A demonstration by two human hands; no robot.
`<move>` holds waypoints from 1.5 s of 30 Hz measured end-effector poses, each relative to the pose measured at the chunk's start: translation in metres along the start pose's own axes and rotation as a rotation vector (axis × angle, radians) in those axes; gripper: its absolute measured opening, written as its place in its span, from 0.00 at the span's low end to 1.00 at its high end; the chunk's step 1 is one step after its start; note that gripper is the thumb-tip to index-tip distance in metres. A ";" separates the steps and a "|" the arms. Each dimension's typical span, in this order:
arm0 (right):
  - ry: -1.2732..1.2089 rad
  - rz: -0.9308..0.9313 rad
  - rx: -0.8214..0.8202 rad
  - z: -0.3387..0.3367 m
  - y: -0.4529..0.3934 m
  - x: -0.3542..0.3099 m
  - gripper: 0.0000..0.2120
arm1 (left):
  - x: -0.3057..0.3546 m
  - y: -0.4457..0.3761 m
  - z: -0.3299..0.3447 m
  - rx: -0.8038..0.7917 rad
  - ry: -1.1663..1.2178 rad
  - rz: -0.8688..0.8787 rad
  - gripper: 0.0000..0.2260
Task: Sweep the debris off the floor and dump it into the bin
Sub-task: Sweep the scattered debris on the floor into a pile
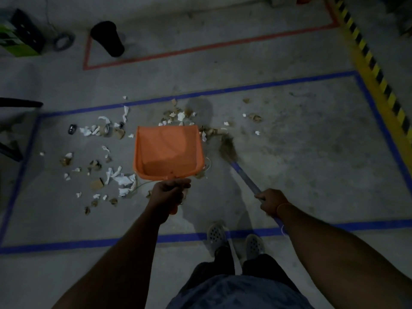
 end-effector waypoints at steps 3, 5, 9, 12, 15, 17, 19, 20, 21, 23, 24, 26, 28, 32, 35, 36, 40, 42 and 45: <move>0.006 -0.064 -0.011 -0.008 -0.004 -0.020 0.24 | 0.007 -0.009 -0.005 -0.019 -0.003 0.003 0.11; -0.002 -0.081 0.013 -0.013 -0.003 -0.024 0.24 | 0.013 -0.017 -0.003 -0.044 0.020 0.022 0.11; -0.079 -0.074 0.134 -0.027 -0.004 -0.011 0.24 | 0.032 -0.033 0.016 -0.096 0.022 0.009 0.11; -0.164 0.031 0.241 -0.044 -0.012 0.012 0.23 | 0.044 -0.049 0.029 -0.104 0.023 0.023 0.11; -0.202 0.141 0.319 -0.070 -0.025 0.035 0.23 | 0.048 -0.066 0.037 -0.112 0.039 0.019 0.11; -0.205 0.205 0.315 -0.087 -0.037 0.051 0.22 | 0.053 -0.074 0.047 -0.097 0.045 0.001 0.12; -0.219 0.256 0.252 -0.100 -0.054 0.065 0.21 | 0.059 -0.081 0.057 -0.080 0.027 0.011 0.12; -0.220 0.268 0.209 -0.105 -0.064 0.068 0.21 | 0.061 -0.085 0.061 -0.064 0.028 0.020 0.12; -0.204 0.266 0.174 -0.109 -0.072 0.069 0.21 | 0.062 -0.090 0.063 -0.048 0.025 0.031 0.11; -0.111 0.229 0.102 -0.112 -0.087 0.064 0.21 | 0.067 -0.098 0.069 -0.010 0.015 0.028 0.11; -0.018 0.186 0.056 -0.113 -0.095 0.059 0.21 | 0.070 -0.102 0.072 0.010 0.012 0.012 0.11; 0.149 0.076 -0.021 -0.114 -0.106 0.043 0.22 | 0.073 -0.113 0.078 0.043 0.007 -0.012 0.11; 0.175 -0.022 -0.077 -0.118 -0.119 0.027 0.23 | 0.077 -0.121 0.085 0.092 0.001 -0.024 0.12; 0.074 -0.124 -0.115 -0.140 -0.139 0.013 0.24 | 0.085 -0.136 0.108 0.133 0.019 -0.026 0.11; -0.001 -0.159 -0.082 -0.165 -0.145 0.020 0.24 | 0.092 -0.151 0.128 0.105 0.032 0.004 0.09; -0.016 -0.169 -0.063 -0.173 -0.146 0.026 0.23 | 0.094 -0.156 0.135 0.103 0.032 -0.004 0.10; -0.091 -0.162 0.043 -0.206 -0.149 0.060 0.23 | 0.105 -0.177 0.164 0.109 0.002 -0.027 0.11; -0.137 -0.103 0.099 -0.221 -0.151 0.083 0.23 | 0.111 -0.186 0.179 0.089 -0.012 -0.024 0.12; -0.184 0.007 0.157 -0.238 -0.155 0.116 0.23 | 0.117 -0.196 0.195 0.066 -0.024 -0.038 0.11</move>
Point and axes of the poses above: each hand's wrist, its own y-axis away from the middle knuckle, its own z-axis out of the palm, x = y × z, the point moved 5 cm from there along -y, towards the middle knuckle, and after that the axes turned 7 degrees about y, right-handed, at the moved point
